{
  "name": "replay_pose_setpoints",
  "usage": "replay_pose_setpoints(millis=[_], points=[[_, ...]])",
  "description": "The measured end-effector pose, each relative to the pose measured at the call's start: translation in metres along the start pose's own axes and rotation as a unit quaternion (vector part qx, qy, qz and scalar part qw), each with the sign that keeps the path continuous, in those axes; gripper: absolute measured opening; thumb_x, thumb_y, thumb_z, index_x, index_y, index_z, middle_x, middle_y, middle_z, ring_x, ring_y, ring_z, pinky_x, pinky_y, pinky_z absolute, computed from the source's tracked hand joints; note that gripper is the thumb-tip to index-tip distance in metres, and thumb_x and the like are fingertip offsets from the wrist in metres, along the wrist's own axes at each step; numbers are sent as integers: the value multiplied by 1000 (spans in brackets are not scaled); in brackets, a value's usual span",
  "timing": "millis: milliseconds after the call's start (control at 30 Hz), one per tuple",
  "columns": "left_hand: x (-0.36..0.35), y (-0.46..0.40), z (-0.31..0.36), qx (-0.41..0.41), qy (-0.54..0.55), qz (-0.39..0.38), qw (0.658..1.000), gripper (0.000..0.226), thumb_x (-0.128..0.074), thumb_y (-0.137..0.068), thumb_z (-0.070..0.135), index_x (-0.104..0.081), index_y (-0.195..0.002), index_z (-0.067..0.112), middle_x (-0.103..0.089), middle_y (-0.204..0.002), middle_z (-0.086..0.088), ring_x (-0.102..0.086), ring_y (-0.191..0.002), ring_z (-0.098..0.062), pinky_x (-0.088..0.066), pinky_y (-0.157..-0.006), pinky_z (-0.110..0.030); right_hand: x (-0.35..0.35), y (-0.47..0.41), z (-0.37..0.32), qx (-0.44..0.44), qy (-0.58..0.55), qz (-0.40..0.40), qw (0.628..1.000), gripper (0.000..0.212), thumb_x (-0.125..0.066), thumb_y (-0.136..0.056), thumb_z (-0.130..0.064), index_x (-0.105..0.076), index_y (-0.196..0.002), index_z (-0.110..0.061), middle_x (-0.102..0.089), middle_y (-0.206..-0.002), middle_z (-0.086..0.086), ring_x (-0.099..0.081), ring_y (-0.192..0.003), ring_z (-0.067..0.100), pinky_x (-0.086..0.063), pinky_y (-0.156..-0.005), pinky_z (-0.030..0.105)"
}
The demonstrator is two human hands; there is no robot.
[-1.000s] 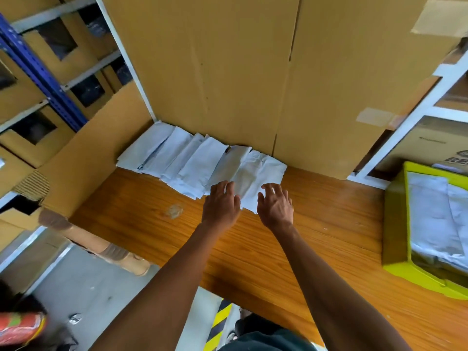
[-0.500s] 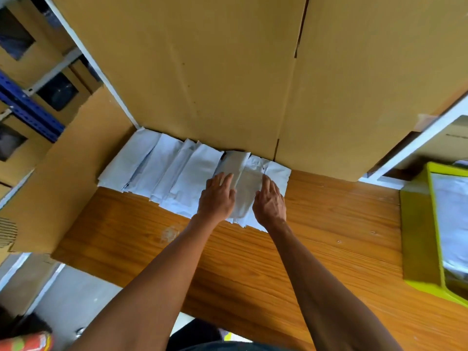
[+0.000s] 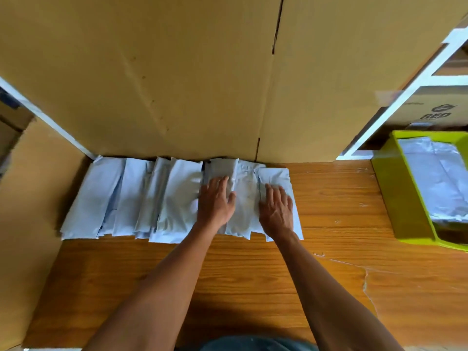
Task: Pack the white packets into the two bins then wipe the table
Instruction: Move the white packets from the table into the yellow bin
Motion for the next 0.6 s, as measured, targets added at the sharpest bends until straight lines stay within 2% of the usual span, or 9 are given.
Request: replay_pose_setpoints(millis=[67,100,167,233,300,400,500,600], points=[[-1,-5,-2,-9,-3,31,999,58,-53,-103,48,-48,-154,21,-49,-150,-10,-45,-136,-36,-46,-107,-49,2,2,4,-26,-1,28,999,68,-56,-102,-35,-30,-161,-13,-35,-161,18,-29,-151,43,-35,-116,62],[-1,-8,-2,-5,-6,35,999,60,-54,-100,51,-48,-154,24,-46,-150,-11,-43,-136,-39,-47,-105,-52,4,2,5,-49,1,20,999,73,-59,-101,-39,-27,-162,-16,-30,-164,17,-25,-151,46,-32,-118,65],[-2,-15,-3,32,-1,-5,999,70,-55,-99,60,-36,-161,34,-28,-165,-15,-27,-148,-44,-38,-116,-57,6,2,5,-87,11,-17,996,78,-54,-102,-51,-18,-167,-26,-10,-173,14,-11,-156,47,-19,-121,67],[-5,-22,-5,55,5,-52,997,79,-52,-98,69,-19,-165,44,-4,-174,-11,-12,-156,-45,-25,-123,-57,7,1,4,-95,16,-34,995,80,-47,-103,-59,-10,-168,-33,4,-176,9,-1,-158,47,-12,-123,68],[-11,-26,-8,49,4,-69,996,83,-48,-97,74,-6,-164,51,9,-176,-5,-9,-158,-46,-22,-125,-57,6,0,6,-97,19,-38,994,80,-43,-103,-63,-4,-168,-37,10,-176,8,0,-158,46,-10,-124,67],[-13,-24,-7,40,21,-65,997,83,-51,-97,70,-7,-165,50,10,-176,0,-14,-158,-43,-22,-124,-55,3,-2,6,-97,28,-32,994,79,-43,-102,-63,-7,-168,-37,5,-176,10,-12,-155,48,-20,-121,65],[-9,-19,1,31,34,-30,999,85,-61,-95,64,-17,-165,46,-2,-176,-2,-19,-156,-40,-26,-122,-56,2,-2,5,-81,26,10,996,76,-51,-99,-59,-23,-164,-31,-13,-172,16,-34,-142,49,-38,-107,61],[-5,-17,8,17,28,-8,999,87,-65,-93,59,-20,-165,44,-5,-175,-3,-24,-152,-40,-31,-118,-53,2,-5,4,-76,20,31,996,75,-53,-97,-59,-29,-160,-26,-19,-169,17,-42,-133,47,-43,-98,59]])
Point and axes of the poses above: each hand's wrist, its own y-axis away from the middle knuckle, its own x-axis out of the back of the hand, z = x × y, the point moved 1 cm from there along -y, towards the middle knuckle
